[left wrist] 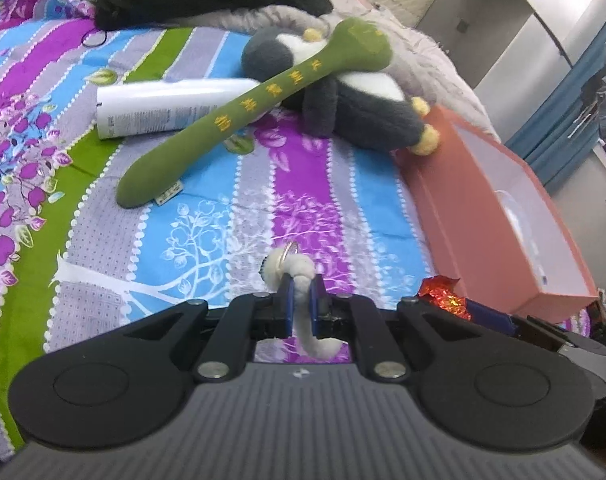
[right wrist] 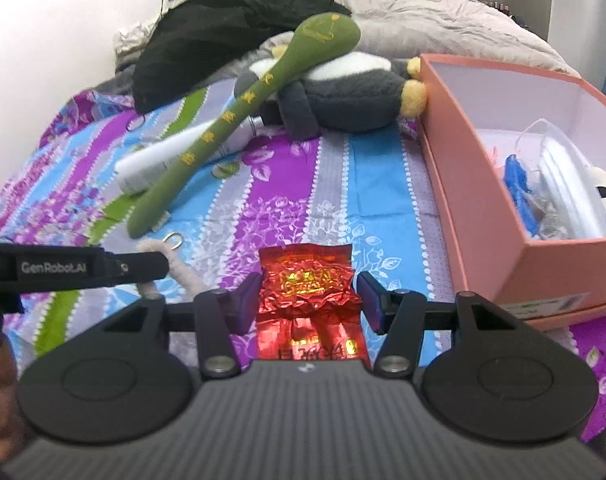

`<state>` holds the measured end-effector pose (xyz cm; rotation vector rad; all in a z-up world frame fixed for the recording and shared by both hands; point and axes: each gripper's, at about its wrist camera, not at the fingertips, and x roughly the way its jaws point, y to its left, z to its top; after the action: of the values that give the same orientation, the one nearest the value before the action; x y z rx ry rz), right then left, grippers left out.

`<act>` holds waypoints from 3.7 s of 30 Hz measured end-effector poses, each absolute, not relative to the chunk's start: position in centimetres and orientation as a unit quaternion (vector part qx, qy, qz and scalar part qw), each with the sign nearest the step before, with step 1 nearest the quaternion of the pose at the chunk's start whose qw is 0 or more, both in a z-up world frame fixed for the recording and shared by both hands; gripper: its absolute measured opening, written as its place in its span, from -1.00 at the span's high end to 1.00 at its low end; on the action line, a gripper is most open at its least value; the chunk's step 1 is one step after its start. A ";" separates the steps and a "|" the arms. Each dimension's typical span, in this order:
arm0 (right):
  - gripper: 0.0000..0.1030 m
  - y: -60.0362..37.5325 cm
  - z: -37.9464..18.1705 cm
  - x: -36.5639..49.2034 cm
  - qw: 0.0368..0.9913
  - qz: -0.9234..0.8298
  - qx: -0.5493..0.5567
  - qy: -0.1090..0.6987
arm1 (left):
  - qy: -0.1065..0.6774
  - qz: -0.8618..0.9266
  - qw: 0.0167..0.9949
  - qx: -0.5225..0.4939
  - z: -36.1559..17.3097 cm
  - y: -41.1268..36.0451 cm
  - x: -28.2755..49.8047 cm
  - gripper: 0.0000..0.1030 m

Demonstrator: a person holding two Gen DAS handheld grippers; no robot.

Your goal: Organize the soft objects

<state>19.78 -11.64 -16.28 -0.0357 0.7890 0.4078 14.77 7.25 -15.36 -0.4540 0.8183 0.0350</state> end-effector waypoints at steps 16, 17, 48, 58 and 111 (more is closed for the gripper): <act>-0.07 -16.2 -5.7 20.1 0.942 0.163 0.021 0.294 | 0.346 -0.085 0.918 -0.175 -5.1 1.6 17.5 0.81; -0.07 -16.6 -4.9 20.3 0.944 0.161 0.021 0.288 | 0.341 -0.094 0.920 -0.167 -4.2 1.0 18.0 0.81; -0.07 -33.9 -7.8 35.5 0.939 0.050 0.067 0.334 | 0.402 -0.187 0.893 -0.073 -4.0 -16.8 39.4 0.81; -0.08 -34.7 -14.9 38.4 0.905 0.029 0.053 0.420 | 0.474 -0.179 0.861 -0.046 -10.7 -18.4 43.7 0.80; -0.20 -27.4 -1.0 10.0 0.972 -0.009 0.051 0.230 | 0.287 -0.175 0.941 -0.029 6.6 -7.9 8.7 0.05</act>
<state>10.00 -27.35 -0.95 0.1028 0.4637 -0.0178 8.65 -7.94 6.64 -0.0600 0.5849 -0.3572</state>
